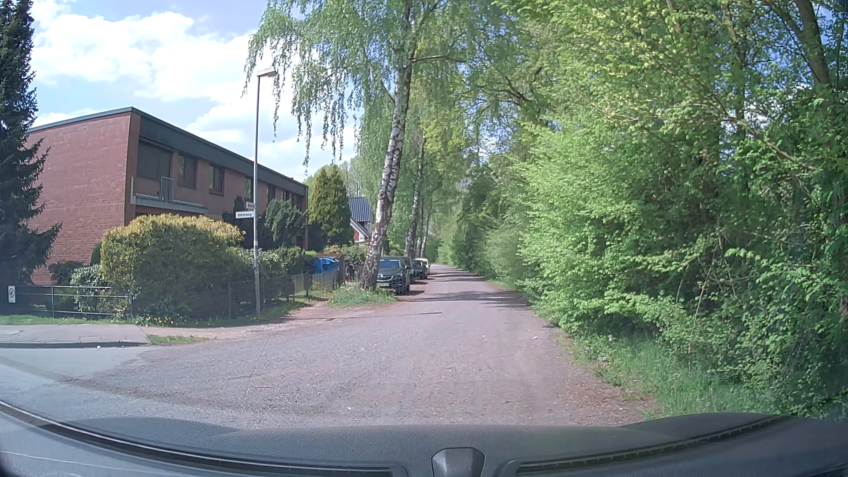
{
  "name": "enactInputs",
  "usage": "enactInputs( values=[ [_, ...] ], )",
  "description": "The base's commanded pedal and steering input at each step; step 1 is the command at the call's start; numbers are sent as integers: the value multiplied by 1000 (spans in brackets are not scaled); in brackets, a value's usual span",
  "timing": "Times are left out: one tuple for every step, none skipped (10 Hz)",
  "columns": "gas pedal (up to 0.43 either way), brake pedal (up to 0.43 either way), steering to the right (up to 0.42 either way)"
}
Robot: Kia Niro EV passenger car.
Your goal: Follow the waypoints while adhering to traffic rules and regulations
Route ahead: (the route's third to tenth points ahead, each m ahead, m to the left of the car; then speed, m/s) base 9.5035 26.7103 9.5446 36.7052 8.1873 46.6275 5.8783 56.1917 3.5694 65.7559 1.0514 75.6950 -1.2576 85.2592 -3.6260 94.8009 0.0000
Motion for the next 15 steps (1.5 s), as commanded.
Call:
enactInputs(
  values=[
    [0, 134, -15],
    [0, 128, -16],
    [0, 110, -17],
    [0, 110, -17],
    [0, 110, -17],
    [0, 110, -20],
    [0, 110, -28],
    [0, 110, -34],
    [0, 104, -42],
    [0, 91, -48],
    [0, 85, -52],
    [0, 85, -56],
    [0, 73, -71],
    [0, 55, -104],
    [0, 55, -132]
  ],
)
